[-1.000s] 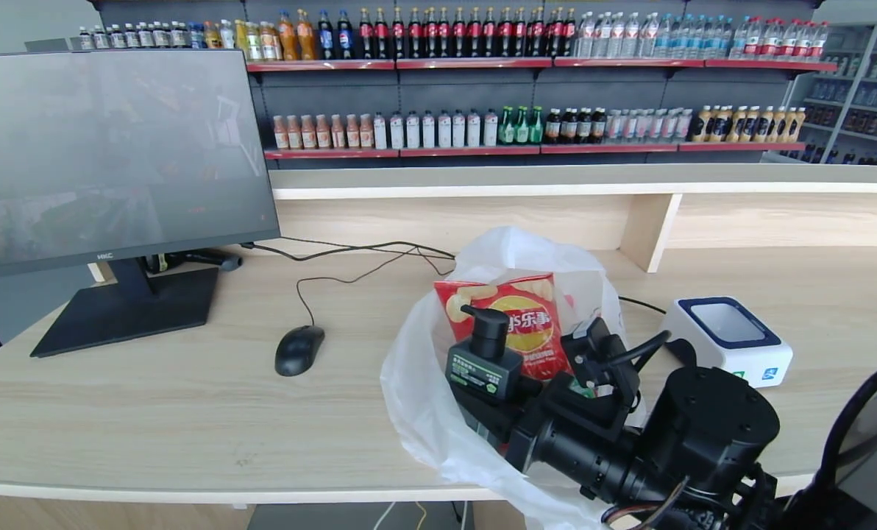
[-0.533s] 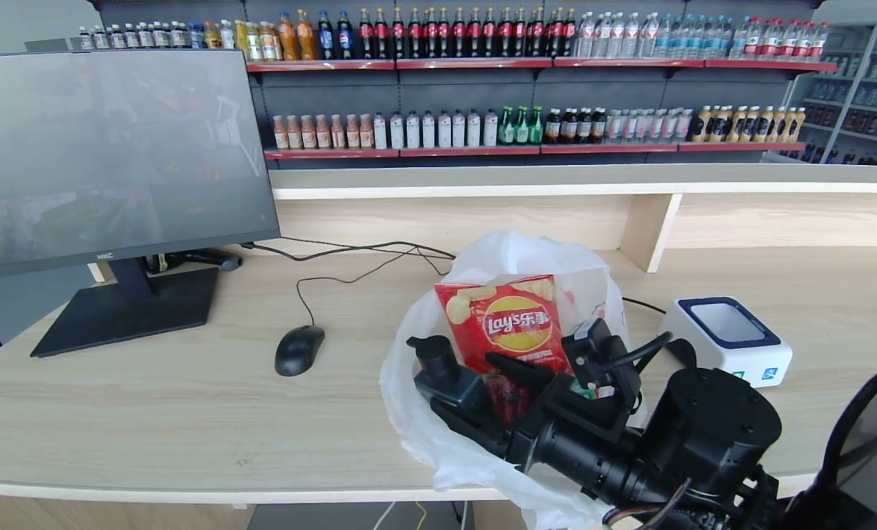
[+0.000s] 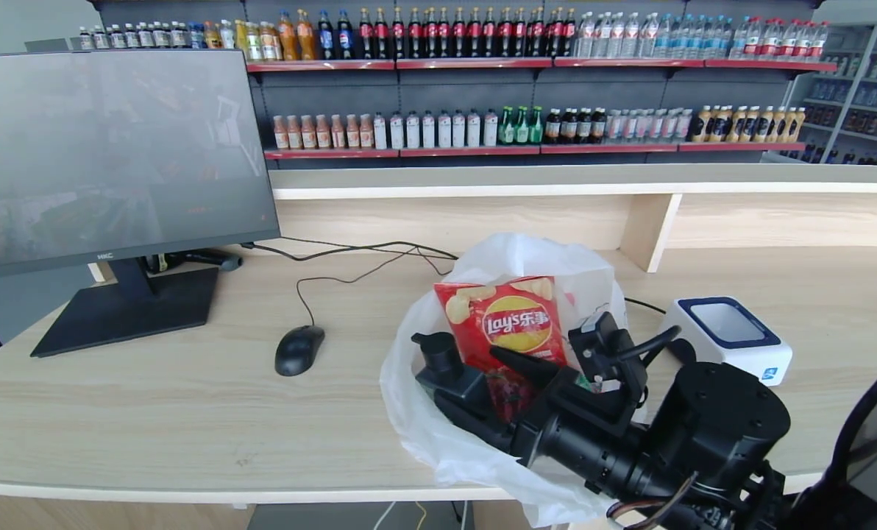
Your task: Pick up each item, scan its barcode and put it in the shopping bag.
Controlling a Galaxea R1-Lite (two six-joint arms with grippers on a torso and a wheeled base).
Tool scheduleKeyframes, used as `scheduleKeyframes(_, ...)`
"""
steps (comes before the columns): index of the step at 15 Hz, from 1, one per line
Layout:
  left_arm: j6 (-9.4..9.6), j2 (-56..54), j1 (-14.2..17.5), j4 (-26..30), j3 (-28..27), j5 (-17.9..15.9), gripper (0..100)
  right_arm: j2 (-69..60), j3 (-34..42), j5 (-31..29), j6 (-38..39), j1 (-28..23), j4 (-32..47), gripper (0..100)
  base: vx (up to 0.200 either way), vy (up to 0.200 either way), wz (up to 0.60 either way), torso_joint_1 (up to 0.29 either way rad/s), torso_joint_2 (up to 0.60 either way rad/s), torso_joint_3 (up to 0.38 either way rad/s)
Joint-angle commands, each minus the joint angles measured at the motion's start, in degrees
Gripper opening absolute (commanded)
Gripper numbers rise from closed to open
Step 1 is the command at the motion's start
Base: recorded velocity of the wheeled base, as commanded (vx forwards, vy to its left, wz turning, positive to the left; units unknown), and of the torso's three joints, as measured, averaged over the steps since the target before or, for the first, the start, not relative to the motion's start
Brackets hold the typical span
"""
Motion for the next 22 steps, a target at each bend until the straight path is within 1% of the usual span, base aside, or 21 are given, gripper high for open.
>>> scheduleKeyframes(1, -0.01, -0.02, 0.09, -0.01, 0.01, 0.00, 100, -1.21, -0.43, 0.11, 0.08, -0.10, -0.09, 100, 0.000, 0.000, 0.00, 0.000, 0.00, 0.000)
scheduleKeyframes(4, -0.01, -0.02, 0.00, -0.01, 0.01, 0.00, 100, -1.83, -0.43, 0.11, -0.01, -2.91, -0.09, 100, 0.000, 0.000, 0.00, 0.000, 0.00, 0.000)
scheduleKeyframes(9, -0.01, -0.02, 0.00, -0.01, 0.01, 0.00, 100, -1.48, -0.43, 0.11, -0.89, -3.97, -0.09, 100, 0.000, 0.000, 0.00, 0.000, 0.00, 0.000)
scheduleKeyframes(15, -0.01, -0.02, 0.09, -0.01, 0.01, 0.00, 100, -0.68, -0.34, 0.11, -1.77, -9.24, -0.09, 100, 0.000, 0.000, 0.00, 0.000, 0.00, 0.000)
scheduleKeyframes(22, -0.01, -0.02, 0.00, -0.01, 0.01, 0.00, 100, -2.71, 0.19, 0.11, -1.77, -9.50, -0.09, 100, 0.000, 0.000, 0.00, 0.000, 0.00, 0.000)
